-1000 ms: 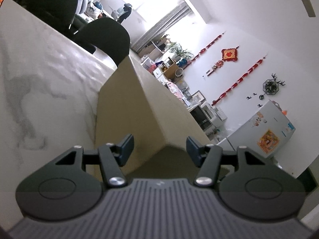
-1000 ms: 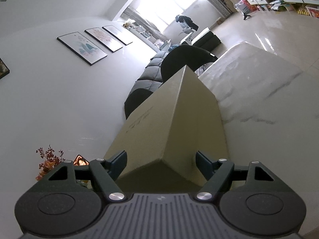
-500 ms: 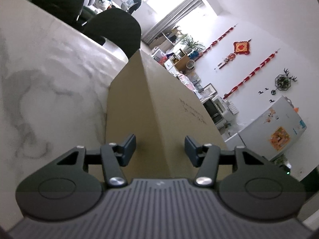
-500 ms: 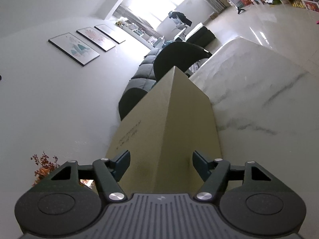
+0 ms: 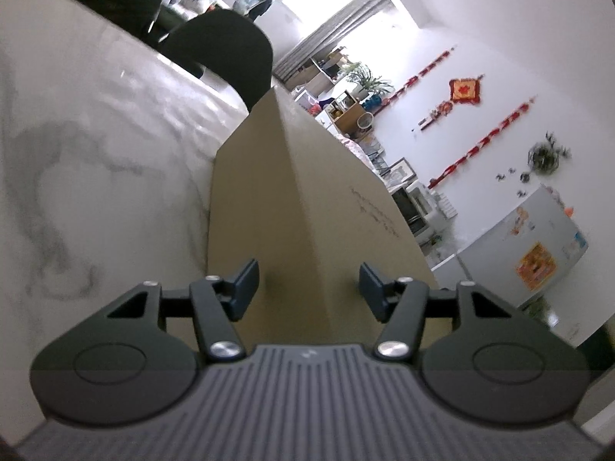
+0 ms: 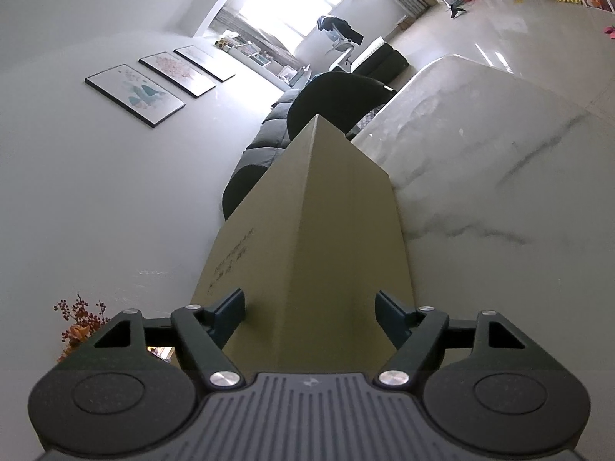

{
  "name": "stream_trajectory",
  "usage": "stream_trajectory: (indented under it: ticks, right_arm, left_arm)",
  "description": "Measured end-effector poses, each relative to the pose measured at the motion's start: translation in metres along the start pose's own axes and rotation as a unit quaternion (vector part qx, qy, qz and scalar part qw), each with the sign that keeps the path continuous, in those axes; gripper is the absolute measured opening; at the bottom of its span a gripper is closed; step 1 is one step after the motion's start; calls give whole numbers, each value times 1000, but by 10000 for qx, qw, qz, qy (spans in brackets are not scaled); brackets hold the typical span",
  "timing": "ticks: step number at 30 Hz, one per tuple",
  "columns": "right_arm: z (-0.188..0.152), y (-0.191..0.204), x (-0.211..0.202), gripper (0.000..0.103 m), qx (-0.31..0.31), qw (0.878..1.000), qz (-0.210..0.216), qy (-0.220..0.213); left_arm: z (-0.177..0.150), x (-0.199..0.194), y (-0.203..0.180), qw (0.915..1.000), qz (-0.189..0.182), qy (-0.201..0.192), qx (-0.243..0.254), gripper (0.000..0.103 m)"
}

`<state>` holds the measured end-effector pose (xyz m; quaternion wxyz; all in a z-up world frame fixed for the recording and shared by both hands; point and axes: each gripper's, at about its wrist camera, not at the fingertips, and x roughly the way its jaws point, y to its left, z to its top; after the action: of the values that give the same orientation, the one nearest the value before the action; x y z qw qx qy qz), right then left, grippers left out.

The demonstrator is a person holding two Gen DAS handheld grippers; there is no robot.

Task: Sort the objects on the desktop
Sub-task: 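Lower the lid onto the medicine box with both tools, then open both tools and release the lid on the box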

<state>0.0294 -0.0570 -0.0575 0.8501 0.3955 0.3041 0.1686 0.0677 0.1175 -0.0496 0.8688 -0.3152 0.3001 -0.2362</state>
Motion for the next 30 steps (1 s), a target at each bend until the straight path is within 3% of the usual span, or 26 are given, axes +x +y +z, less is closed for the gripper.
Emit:
stream_trajectory:
  ticks: [3, 10, 18, 30]
  right_arm:
    - [8, 8, -2, 73, -257, 9996, -117, -81]
    - [42, 25, 11, 68, -822, 9959, -222, -296]
    - [82, 38, 56, 60, -1346, 9906, -169, -164]
    - [124, 35, 111, 57, -1608, 9868, -184, -45]
  left_arm:
    - [14, -2, -8, 9993, 130, -124, 317, 53]
    - [51, 24, -25, 9948, 7, -269, 981, 53]
    - [79, 75, -24, 9907, -129, -156, 1345, 50]
    - [93, 103, -21, 9853, -36, -105, 1705, 48]
